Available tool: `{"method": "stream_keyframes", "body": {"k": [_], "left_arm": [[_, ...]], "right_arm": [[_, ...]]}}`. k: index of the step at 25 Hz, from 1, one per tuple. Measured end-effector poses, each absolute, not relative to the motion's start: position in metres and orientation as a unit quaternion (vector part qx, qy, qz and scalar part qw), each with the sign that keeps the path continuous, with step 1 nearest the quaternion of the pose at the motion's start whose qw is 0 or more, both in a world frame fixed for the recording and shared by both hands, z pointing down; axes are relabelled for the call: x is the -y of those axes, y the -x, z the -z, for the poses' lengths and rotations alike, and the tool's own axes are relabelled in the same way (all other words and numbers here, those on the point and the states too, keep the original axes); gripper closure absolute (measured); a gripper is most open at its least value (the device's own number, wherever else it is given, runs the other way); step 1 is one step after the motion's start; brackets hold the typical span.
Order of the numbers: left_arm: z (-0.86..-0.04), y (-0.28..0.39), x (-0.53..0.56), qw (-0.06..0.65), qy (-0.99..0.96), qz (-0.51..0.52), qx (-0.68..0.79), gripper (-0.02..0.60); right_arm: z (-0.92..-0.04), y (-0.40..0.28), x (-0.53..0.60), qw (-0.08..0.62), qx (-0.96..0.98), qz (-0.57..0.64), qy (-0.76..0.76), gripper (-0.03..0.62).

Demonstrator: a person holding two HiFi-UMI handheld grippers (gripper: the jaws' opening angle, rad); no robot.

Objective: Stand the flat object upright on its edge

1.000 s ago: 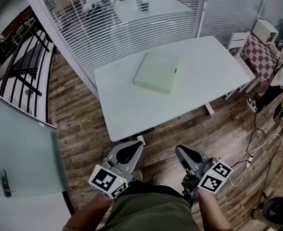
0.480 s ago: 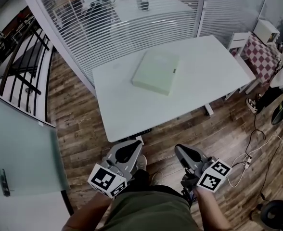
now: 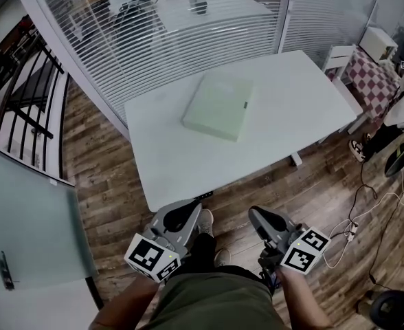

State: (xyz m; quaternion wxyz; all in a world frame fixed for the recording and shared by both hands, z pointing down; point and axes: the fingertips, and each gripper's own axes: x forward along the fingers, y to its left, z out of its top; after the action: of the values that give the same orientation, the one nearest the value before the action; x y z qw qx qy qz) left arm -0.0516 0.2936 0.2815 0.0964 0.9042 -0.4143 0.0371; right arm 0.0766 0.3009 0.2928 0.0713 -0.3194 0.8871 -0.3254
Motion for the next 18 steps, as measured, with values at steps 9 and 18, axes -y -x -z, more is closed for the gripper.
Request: {"method": "stream_keyframes", "body": {"k": [9, 18], "left_arm": [[-0.291, 0.061, -0.248, 0.101, -0.905, -0.038, 0.412, 0.581], [-0.301, 0.071, -0.199, 0.109, -0.905, -0.046, 0.408, 0.581]], "right_arm": [[-0.301, -0.064, -0.257, 0.067, -0.887, 0.328, 0.318, 0.584], [-0.315, -0.050, -0.213, 0.060, -0.881, 0.345, 0.318, 0.583]]}}
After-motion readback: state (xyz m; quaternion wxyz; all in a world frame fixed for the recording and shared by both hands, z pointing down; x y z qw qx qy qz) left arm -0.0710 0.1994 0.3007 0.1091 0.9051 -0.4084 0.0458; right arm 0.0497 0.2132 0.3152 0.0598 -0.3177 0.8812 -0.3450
